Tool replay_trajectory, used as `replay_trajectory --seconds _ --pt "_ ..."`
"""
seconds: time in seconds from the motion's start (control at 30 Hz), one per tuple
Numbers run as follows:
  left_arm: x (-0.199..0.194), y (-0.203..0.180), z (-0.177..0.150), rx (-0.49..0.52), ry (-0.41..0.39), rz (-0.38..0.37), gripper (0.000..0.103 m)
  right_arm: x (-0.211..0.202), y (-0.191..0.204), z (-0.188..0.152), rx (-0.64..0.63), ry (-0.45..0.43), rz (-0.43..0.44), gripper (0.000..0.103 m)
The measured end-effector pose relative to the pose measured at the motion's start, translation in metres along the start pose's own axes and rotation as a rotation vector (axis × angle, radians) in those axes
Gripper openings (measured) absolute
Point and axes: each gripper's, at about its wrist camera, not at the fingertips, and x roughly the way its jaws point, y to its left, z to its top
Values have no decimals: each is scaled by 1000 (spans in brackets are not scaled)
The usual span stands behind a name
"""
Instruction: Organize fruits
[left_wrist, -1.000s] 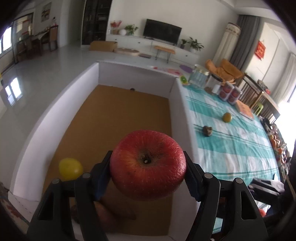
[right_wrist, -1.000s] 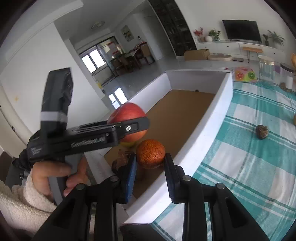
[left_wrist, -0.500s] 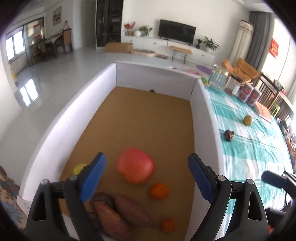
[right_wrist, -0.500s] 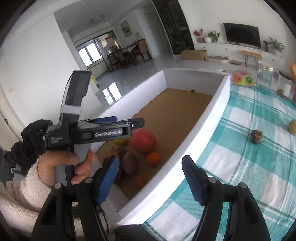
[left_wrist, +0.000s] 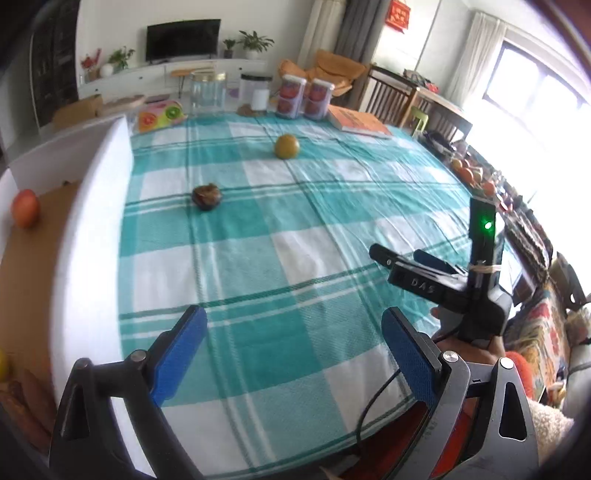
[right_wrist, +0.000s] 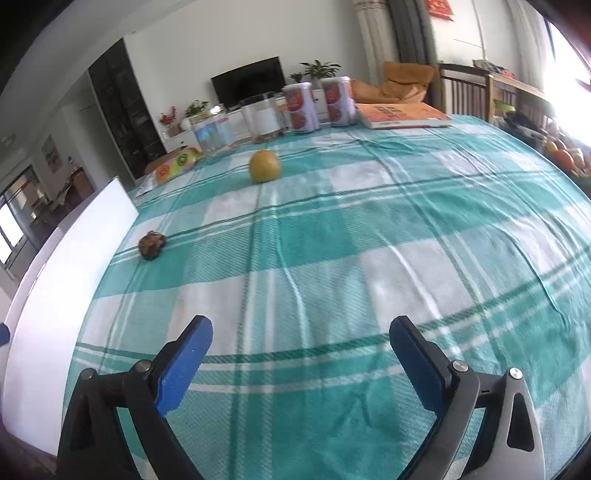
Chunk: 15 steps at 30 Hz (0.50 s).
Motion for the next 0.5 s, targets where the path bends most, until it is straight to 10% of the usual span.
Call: replay_trajectory --seconds 0.2,0.5 --pt "66 -7 6 32 -29 228 96 -1 -2 -2 2 -7 -15 97" --pt "88 -7 10 75 -34 304 96 6 -16 -7 74 15 -27 97"
